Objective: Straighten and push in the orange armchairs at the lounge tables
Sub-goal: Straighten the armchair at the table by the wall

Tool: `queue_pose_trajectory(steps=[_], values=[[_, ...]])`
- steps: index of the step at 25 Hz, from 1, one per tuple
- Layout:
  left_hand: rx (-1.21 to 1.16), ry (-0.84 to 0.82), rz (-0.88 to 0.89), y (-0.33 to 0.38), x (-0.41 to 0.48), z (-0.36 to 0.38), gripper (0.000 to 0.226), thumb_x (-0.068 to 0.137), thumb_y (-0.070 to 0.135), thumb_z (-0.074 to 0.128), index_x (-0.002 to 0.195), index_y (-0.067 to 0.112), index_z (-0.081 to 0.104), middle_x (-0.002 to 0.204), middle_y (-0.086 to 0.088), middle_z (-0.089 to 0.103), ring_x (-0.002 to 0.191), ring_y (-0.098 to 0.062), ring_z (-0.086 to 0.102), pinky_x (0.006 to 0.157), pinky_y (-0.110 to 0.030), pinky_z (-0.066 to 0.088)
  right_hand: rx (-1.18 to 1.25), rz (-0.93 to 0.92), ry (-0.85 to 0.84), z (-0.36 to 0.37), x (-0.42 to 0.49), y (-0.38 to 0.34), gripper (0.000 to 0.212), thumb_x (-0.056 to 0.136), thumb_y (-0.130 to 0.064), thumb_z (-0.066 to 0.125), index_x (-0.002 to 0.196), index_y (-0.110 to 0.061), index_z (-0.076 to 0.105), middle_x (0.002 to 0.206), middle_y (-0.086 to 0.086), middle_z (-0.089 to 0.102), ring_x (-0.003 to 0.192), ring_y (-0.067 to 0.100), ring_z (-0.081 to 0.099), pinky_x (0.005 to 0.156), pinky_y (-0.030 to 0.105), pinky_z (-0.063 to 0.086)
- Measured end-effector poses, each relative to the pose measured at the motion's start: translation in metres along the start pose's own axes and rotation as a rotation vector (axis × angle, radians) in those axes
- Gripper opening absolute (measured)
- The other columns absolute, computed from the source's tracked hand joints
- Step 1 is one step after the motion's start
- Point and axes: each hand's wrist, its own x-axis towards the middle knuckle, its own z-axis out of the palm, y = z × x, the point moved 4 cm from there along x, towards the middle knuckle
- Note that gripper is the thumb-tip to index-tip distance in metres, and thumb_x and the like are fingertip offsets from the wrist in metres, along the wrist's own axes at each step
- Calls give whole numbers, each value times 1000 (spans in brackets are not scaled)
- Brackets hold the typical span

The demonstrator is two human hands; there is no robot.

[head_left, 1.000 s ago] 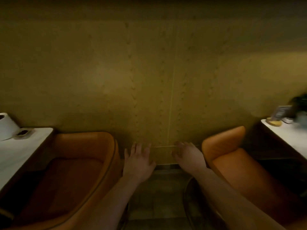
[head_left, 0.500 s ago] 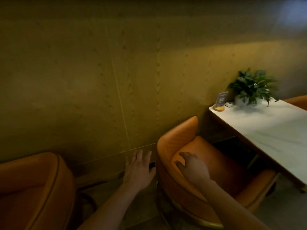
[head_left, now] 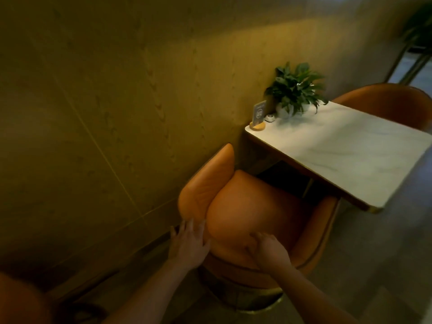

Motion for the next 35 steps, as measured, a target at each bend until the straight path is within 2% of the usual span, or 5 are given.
queue_pose_trajectory(steps=[5, 11, 15, 23, 35], values=[[43, -50, 136, -22, 60, 17, 70, 97, 59, 33, 157, 28, 10, 164, -10, 15, 151, -31, 9, 120, -59, 10, 116, 218, -37, 38, 20, 0, 74, 86, -76, 27, 130, -24, 58, 129, -1, 59, 121, 19, 52, 94, 33, 45], [85, -128, 295, -58, 123, 39, 72, 95, 68, 16, 156, 30, 15, 164, -11, 19, 151, -31, 12, 122, -53, 8, 131, 428, -80, 86, 45, -22, 46, 95, -63, 34, 109, -30, 63, 111, -5, 64, 104, 17, 60, 87, 37, 50], [81, -114, 399, -57, 147, 60, 125, 55, 85, -31, 154, 31, 24, 161, -7, 27, 150, -32, 16, 122, -52, 2, 70, 514, 5, 90, 46, -21, 44, 96, -60, 35, 113, -31, 63, 113, -8, 66, 107, 15, 61, 81, 33, 46], [66, -56, 334, -48, 150, 64, 66, 89, 67, 28, 145, 35, 40, 150, 2, 43, 143, -23, 30, 120, -54, 3, 20, 565, 34, 95, 45, -22, 44, 94, -60, 35, 111, -30, 63, 108, -6, 68, 103, 17, 62, 81, 34, 49], [-29, 58, 409, -59, 150, 66, 57, 87, 62, 43, 140, 41, 46, 148, 10, 43, 140, -13, 30, 121, -51, 10, -8, 594, 14, 97, 33, -43, 48, 98, -54, 32, 66, -24, 52, 68, -5, 54, 61, 11, 49, 51, 29, 36]])
